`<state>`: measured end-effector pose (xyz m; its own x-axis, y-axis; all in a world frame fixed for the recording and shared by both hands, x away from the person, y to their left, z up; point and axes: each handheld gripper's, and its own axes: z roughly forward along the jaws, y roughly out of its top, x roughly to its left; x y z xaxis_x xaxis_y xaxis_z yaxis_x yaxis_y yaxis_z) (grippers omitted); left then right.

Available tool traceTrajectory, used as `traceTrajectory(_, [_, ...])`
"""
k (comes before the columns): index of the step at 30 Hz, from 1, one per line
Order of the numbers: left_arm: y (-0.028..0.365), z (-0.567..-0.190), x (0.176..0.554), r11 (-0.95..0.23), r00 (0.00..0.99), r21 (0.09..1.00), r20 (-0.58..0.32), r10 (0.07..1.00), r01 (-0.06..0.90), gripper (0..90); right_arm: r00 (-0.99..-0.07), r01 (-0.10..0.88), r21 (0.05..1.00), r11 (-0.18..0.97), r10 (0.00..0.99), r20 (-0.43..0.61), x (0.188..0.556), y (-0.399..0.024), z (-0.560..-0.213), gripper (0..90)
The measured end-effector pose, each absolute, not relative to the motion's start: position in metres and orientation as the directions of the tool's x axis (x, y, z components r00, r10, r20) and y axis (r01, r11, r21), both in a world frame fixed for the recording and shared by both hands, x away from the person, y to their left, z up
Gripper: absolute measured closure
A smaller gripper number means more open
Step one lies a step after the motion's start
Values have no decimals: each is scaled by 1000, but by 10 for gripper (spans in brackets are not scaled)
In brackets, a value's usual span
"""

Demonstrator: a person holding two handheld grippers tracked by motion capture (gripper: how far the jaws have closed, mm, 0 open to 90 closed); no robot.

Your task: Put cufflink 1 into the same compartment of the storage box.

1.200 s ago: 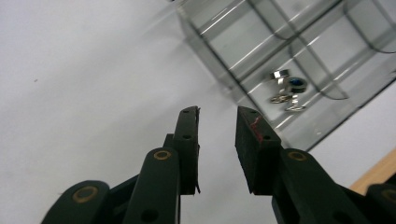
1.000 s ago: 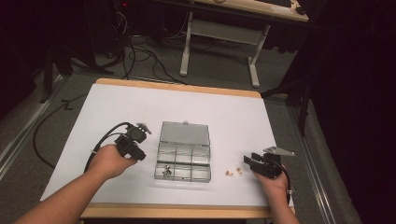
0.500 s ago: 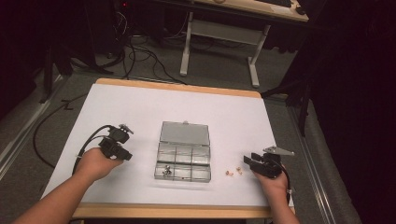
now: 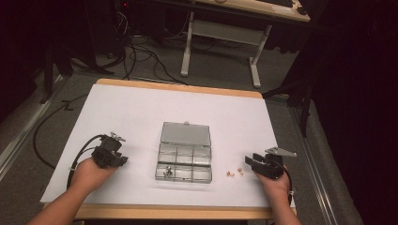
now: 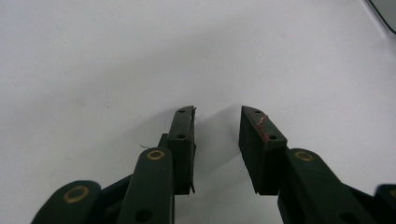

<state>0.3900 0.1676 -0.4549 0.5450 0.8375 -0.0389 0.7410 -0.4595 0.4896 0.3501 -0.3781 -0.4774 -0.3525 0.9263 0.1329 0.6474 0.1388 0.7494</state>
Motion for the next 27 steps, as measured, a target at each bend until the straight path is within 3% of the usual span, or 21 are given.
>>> traceTrajectory(14, [192, -476, 377, -377, 523, 713, 18, 852, 591, 591, -366, 622, 774, 120, 918, 152, 341, -375, -465, 491])
traceTrajectory(19, [198, -483, 375, -314, 497, 752, -20, 868, 580, 539, -373, 635, 759, 144, 917, 139, 340, -366, -461, 490])
traceTrajectory(27, [199, -483, 369, -317, 499, 791, 16, 866, 524, 490, -354, 699, 691, 184, 929, 111, 344, -362, -459, 496])
